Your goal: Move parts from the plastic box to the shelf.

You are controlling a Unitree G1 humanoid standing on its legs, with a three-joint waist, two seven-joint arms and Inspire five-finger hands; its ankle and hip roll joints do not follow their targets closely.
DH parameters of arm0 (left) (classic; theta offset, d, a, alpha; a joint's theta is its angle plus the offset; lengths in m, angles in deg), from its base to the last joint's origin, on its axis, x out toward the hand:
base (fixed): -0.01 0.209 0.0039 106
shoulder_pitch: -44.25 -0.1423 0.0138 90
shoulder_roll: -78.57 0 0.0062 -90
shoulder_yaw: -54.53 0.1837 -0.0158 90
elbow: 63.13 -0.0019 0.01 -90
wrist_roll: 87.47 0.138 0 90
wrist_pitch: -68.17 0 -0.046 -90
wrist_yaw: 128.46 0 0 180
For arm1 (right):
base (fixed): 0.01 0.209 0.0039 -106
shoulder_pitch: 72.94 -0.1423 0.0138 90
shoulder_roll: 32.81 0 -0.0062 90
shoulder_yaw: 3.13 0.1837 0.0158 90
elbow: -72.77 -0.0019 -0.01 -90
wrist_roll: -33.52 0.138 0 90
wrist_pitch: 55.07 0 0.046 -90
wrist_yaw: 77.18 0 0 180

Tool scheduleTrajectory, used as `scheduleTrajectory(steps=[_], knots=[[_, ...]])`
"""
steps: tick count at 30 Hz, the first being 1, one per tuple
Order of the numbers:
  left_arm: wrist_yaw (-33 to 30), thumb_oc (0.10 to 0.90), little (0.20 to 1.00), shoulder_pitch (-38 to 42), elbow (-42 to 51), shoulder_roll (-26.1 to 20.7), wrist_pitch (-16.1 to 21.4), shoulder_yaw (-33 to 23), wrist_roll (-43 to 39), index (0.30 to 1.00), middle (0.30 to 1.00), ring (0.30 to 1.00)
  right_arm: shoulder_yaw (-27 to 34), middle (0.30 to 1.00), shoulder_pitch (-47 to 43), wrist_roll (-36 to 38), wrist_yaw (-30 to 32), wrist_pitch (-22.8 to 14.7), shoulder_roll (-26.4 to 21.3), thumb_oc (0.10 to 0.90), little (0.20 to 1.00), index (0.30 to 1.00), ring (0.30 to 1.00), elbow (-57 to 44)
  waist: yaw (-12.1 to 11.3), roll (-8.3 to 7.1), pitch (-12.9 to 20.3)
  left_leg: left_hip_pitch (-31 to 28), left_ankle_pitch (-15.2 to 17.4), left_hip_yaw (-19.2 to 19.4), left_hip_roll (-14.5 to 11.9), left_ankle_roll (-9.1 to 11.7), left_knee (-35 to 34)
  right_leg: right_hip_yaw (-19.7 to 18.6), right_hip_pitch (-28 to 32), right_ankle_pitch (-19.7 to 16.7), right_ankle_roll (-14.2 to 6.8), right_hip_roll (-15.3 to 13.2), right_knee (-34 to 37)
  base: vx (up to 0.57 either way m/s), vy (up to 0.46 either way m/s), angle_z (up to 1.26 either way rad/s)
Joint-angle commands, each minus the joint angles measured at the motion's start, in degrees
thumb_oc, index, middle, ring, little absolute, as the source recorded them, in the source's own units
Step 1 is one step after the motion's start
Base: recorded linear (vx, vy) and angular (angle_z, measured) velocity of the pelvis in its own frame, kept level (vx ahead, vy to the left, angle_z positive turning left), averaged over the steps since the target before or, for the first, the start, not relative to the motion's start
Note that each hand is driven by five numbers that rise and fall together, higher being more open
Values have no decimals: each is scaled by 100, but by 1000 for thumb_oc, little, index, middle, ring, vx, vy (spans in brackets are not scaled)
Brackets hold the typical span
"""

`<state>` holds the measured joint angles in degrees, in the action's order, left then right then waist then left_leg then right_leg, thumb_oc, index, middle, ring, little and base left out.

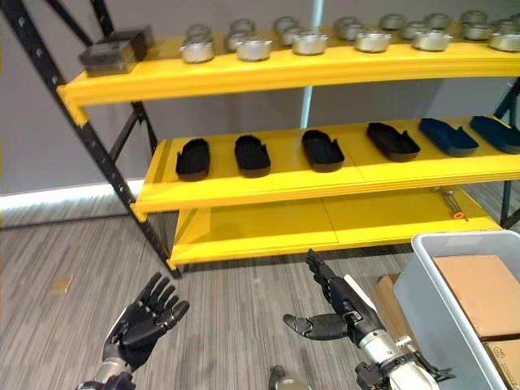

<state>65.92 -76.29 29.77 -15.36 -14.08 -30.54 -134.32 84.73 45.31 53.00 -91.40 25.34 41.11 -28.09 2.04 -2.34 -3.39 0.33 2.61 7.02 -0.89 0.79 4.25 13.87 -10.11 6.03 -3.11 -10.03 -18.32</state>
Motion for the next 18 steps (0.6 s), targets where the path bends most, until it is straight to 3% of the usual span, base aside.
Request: scheduleTrajectory(steps=[1, 7, 18], knots=[[77, 900, 1000, 186, 518, -238, 566, -396, 117, 1000, 1000, 1000, 71, 1000, -628, 296, 107, -534, -26, 900, 1000, 1000, 1000, -333, -6, 267, 242, -139, -396, -99, -254, 104, -789, 142, 1058, -625, -446, -43, 1625, 26, 155, -9], [-125, 900, 1000, 539, 335, -194, 647, -241, 404, 1000, 1000, 1000, -233, 1000, -883, 238, 184, -422, 116, 900, 1000, 1000, 1000, -61, -56, 140, 317, -211, -309, -40, -134, 12, -882, 85, 1051, -802, -614, -226, 1709, 23, 87, -12], [-331, 900, 1000, 866, 192, -90, 671, -7, 709, 1000, 1000, 1000, -584, 1000, -1104, 311, 251, -329, 261, 900, 1000, 1000, 1000, 83, -50, -1, 512, -402, -202, 58, -134, -21, -902, -4, 1178, -828, -688, -281, 1787, 34, 9, -11]])
